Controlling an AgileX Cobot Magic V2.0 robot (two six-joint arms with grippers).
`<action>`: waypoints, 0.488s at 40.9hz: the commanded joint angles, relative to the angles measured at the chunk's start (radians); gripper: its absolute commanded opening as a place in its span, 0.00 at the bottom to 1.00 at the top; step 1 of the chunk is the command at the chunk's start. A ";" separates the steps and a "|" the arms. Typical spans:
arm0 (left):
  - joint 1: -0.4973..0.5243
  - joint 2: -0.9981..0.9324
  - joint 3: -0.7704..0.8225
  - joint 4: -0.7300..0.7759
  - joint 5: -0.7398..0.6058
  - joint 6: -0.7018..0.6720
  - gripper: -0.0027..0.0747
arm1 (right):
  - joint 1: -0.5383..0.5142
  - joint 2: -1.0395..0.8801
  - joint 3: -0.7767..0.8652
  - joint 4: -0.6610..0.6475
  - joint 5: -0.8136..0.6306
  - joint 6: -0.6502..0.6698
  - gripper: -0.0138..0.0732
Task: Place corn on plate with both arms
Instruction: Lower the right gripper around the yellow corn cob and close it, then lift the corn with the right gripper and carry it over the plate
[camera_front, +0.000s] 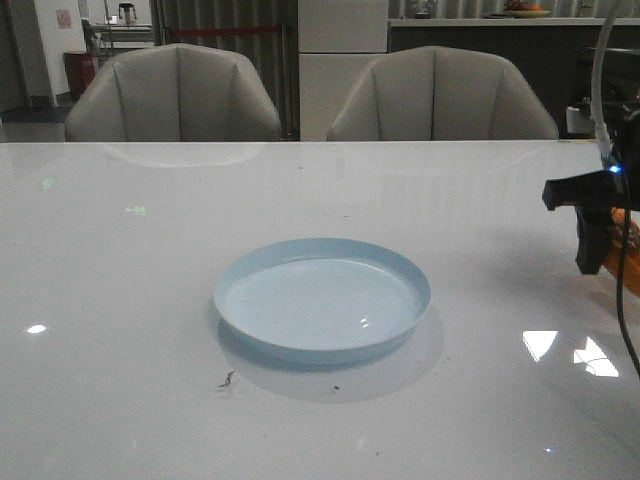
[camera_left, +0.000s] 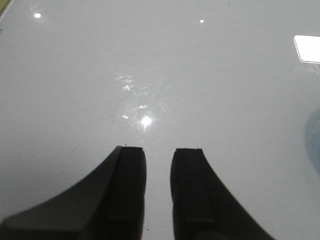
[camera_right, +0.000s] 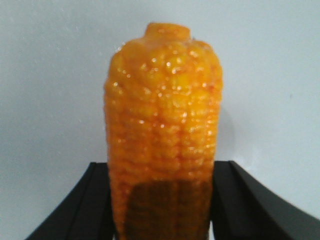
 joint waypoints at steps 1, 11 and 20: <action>0.001 -0.008 -0.030 -0.016 -0.065 -0.007 0.33 | 0.017 -0.053 -0.110 -0.012 0.025 -0.036 0.47; 0.001 -0.008 -0.030 -0.035 -0.065 -0.007 0.33 | 0.161 -0.053 -0.327 -0.007 0.102 -0.160 0.47; 0.001 -0.008 -0.030 -0.053 -0.065 -0.007 0.33 | 0.347 -0.047 -0.371 -0.001 0.070 -0.171 0.47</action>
